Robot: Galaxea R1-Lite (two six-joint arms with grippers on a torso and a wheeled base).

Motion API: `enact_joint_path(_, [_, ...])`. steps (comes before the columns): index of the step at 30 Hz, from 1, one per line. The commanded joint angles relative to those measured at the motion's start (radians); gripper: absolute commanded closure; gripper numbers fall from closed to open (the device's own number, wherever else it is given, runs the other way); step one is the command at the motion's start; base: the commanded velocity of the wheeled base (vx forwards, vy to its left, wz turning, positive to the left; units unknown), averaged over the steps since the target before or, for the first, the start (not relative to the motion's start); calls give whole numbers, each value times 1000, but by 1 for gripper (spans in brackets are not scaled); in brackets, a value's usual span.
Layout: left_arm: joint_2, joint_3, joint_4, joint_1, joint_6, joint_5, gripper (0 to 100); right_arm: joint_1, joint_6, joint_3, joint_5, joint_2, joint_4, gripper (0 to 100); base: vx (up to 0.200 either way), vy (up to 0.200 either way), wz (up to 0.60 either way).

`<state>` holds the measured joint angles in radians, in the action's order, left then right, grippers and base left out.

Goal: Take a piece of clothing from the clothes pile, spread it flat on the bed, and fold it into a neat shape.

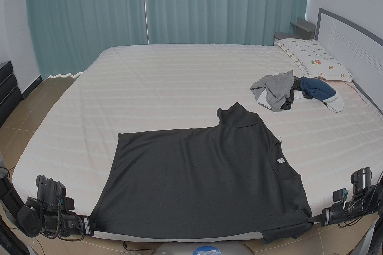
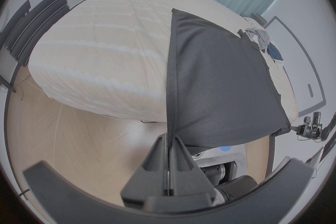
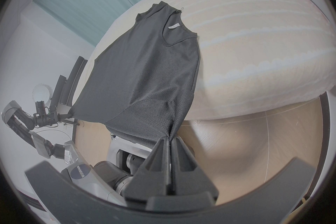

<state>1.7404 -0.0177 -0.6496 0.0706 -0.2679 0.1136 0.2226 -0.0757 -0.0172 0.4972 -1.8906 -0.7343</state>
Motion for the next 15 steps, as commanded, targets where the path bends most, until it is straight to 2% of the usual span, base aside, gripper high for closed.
enact_joint_path(1, [-84,15,38,3,19,-11,100,-5,-7,17,0,76,29,100,0,0,0])
enact_joint_path(15, [-187,10,192,77,27,-45,100,-9,-30,17,3,188,182,100,0,0,0])
